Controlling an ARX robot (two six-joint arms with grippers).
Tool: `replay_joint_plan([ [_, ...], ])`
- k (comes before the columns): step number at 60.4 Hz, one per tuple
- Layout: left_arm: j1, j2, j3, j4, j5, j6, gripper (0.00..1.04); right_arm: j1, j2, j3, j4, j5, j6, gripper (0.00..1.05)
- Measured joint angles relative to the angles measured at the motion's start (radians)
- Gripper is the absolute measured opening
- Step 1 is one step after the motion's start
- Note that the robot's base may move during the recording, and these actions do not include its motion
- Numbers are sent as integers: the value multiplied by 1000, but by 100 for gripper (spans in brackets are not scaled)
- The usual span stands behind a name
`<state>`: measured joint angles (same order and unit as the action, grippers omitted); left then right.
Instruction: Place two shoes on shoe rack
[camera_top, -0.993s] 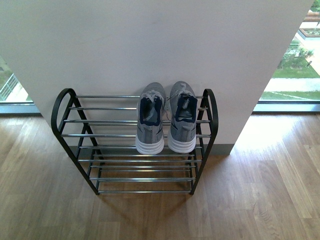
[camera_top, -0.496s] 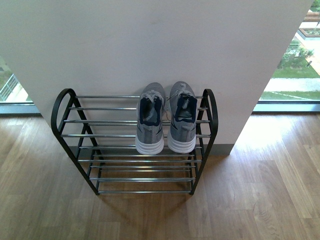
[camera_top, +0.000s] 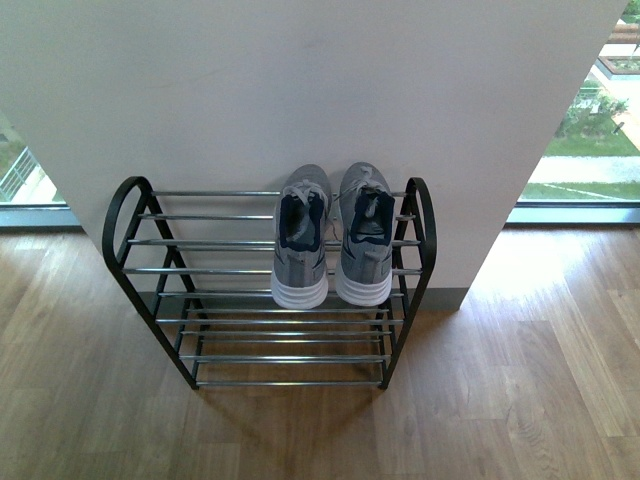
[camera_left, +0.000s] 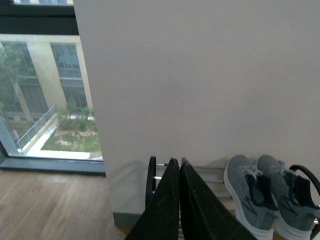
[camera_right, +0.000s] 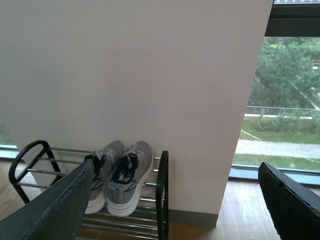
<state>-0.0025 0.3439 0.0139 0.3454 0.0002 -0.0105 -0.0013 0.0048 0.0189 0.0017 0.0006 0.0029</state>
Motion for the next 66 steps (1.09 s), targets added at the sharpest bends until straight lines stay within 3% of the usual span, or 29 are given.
replay_joint_plan([
  [28, 0, -174, 0, -175, 0, 0, 1, 0, 0, 0, 0, 0, 0, 95],
  [35, 0, -299, 0, -331, 0, 0, 1, 0, 0, 0, 0, 0, 0, 95],
  [55, 1, -328, 0, -346, 0, 0, 1, 0, 0, 0, 0, 0, 0, 95],
  [66, 0, -328, 0, -346, 0, 0, 28, 0, 0, 0, 0, 0, 0, 95],
])
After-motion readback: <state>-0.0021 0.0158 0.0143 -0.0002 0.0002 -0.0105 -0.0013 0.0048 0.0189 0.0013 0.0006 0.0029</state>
